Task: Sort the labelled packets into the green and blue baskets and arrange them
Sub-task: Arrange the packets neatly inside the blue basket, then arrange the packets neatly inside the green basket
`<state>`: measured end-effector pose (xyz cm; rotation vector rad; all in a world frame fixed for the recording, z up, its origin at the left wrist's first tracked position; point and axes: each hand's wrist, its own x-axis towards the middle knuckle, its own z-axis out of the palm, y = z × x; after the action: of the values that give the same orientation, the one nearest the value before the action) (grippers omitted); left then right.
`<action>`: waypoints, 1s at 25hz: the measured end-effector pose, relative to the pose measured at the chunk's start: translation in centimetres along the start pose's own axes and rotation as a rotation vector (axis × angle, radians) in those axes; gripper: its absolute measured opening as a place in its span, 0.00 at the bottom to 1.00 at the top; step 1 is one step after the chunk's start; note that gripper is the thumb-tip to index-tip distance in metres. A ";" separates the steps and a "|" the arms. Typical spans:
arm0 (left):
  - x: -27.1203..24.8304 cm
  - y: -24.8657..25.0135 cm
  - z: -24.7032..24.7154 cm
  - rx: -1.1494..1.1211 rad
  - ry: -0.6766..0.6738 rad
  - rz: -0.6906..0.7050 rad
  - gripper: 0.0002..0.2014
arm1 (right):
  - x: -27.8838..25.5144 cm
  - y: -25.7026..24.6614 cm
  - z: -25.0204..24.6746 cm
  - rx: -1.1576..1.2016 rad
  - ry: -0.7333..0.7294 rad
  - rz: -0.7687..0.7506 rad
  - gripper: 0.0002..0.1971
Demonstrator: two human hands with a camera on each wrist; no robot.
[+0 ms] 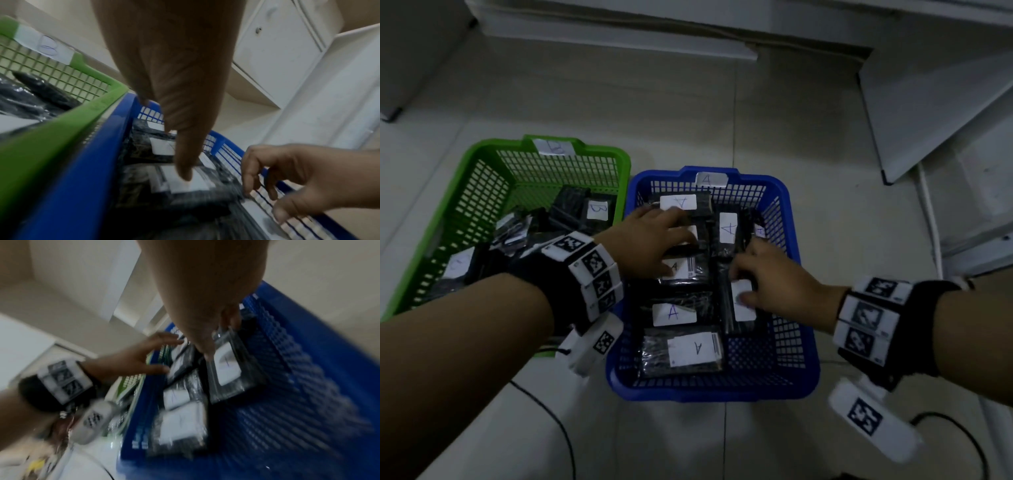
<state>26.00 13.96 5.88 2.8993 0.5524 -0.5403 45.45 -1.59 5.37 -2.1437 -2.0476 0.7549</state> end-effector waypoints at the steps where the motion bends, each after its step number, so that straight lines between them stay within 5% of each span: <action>1: -0.6 0.4 -0.4 -0.011 0.044 0.090 0.30 | -0.8 -0.2 0.7 -0.035 -0.079 -0.029 0.19; 4: -2.2 1.2 -0.3 0.058 -0.005 0.358 0.25 | -1.1 -0.5 1.6 -0.145 -0.182 -0.041 0.21; 8: -2.4 0.5 -3.6 0.127 -0.407 0.273 0.29 | 1.8 -1.9 -1.3 -0.210 -0.391 -0.045 0.13; 11: -3.7 -1.8 -8.6 0.082 -0.360 0.188 0.24 | 4.4 -4.4 -5.1 -0.327 -0.518 -0.127 0.16; 14: -7.8 -6.5 -12.2 0.109 -0.358 0.032 0.19 | 6.8 -7.5 -8.7 -0.203 -0.437 -0.160 0.29; 18: -12.5 -13.4 -10.1 0.041 -0.296 -0.212 0.18 | 11.4 -11.6 -8.6 -0.321 -0.367 -0.229 0.46; 25: -12.8 -21.9 -2.6 -0.121 -0.135 -0.305 0.17 | 20.7 -18.2 -2.0 -0.261 -0.323 -0.159 0.29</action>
<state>7.40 30.50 11.54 2.6546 0.9768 -0.7080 29.21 20.64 8.15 -2.0573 -2.5751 0.9071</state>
